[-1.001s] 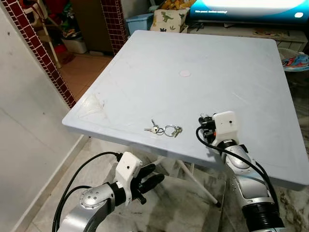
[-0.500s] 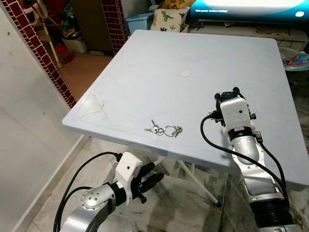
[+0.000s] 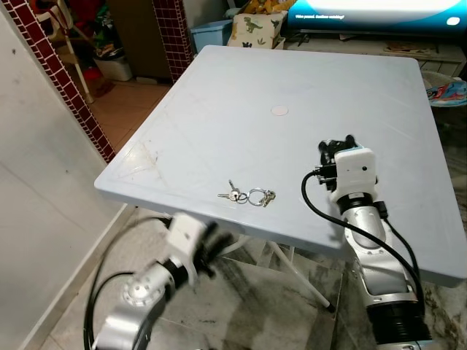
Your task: Hang keys on a hook
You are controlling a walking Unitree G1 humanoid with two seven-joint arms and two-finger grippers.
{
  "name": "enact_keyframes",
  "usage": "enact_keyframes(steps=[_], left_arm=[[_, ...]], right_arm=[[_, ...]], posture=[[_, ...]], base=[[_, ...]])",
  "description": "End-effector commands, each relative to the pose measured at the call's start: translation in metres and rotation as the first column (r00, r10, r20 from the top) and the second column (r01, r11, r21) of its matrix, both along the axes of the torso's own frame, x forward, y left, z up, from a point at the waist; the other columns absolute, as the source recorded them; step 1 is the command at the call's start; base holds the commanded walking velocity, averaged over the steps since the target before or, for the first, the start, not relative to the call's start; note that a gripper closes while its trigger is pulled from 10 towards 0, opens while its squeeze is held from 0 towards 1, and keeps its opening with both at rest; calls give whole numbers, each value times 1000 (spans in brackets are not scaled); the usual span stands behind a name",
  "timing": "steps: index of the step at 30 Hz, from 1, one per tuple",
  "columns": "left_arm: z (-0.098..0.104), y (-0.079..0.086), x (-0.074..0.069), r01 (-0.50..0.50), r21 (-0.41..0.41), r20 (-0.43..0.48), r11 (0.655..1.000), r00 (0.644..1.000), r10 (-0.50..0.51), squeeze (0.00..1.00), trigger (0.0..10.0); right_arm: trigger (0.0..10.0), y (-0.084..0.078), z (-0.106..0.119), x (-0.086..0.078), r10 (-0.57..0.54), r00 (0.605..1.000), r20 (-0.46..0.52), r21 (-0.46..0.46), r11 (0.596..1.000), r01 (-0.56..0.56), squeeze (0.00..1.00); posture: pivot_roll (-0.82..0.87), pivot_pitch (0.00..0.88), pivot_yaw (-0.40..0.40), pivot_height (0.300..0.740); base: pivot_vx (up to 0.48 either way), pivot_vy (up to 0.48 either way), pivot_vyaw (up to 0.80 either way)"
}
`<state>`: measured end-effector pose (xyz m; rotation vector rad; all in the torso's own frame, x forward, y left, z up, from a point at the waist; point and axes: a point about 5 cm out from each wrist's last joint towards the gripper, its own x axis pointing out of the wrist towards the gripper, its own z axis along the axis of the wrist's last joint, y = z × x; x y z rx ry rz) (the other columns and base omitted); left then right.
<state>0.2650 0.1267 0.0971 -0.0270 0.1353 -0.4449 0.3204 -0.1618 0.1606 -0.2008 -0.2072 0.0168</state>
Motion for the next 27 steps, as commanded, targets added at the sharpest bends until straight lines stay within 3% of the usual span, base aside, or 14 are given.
enact_keyframes(steps=[1, 2, 4, 14, 27], left_arm=[[-2, 14, 4, -106, 13, 4, 994, 994, 106, 0, 10000], [-1, 17, 6, -126, 11, 9, 992, 992, 126, 0, 10000], [1, 21, 9, -178, 8, 37, 984, 983, 178, 0, 10000], [3, 17, 9, -202, -12, 60, 979, 978, 202, 0, 10000], [1, 17, 12, -238, -12, 68, 971, 969, 238, 0, 10000]], right_arm=[[196, 4, 9, -1, 27, 999, 17, 55, 998, -28, 0], [196, 5, 9, -2, 28, 999, 16, 60, 998, -29, 0], [10000, 6, 9, -5, 31, 999, 12, 71, 997, -32, 0], [10000, 11, 14, -16, 49, 998, 24, 63, 997, -51, 0], [10000, 12, 17, -16, 62, 998, 8, 54, 997, -62, 0]], posture=[[-89, 76, 109, 740], [-89, 76, 109, 740], [-92, 74, 106, 740], [-102, 81, 101, 740], [-109, 78, 95, 740]], base=[[0, 0, 0], [0, 0, 0], [0, 0, 0], [0, 0, 0], [0, 0, 769]])
